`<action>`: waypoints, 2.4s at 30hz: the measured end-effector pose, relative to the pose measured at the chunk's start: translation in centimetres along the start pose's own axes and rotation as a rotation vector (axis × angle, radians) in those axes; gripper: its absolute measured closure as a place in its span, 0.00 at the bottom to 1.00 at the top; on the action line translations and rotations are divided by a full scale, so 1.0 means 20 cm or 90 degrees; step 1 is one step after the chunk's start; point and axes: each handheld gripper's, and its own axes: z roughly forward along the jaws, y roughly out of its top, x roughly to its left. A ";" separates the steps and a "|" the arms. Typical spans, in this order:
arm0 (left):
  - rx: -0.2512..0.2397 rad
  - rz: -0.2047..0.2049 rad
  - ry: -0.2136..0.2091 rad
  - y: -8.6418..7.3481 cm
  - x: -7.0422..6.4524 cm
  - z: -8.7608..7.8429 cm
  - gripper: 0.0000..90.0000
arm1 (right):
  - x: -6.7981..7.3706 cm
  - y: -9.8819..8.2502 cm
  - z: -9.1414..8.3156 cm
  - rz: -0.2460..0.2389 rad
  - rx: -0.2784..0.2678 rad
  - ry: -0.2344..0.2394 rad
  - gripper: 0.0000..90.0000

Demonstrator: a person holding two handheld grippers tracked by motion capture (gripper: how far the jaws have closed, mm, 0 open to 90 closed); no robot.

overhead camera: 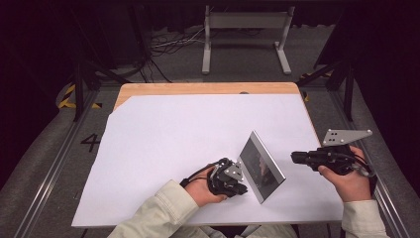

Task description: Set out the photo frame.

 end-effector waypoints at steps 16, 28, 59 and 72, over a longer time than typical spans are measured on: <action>-0.017 -0.029 0.027 -0.05 0.07 -0.11 0.91 | 0.11 0.10 -0.04 0.014 -0.010 0.015 0.83; -0.029 -0.046 0.045 -0.08 0.11 -0.17 0.89 | 0.15 0.12 -0.02 0.062 -0.006 0.027 0.68; -0.041 -0.069 0.064 -0.12 0.15 -0.20 0.87 | 0.24 0.14 0.17 0.083 0.039 0.035 0.42; -0.040 -0.072 0.065 -0.13 0.15 -0.20 0.87 | 0.25 0.12 0.27 0.080 0.065 0.033 0.42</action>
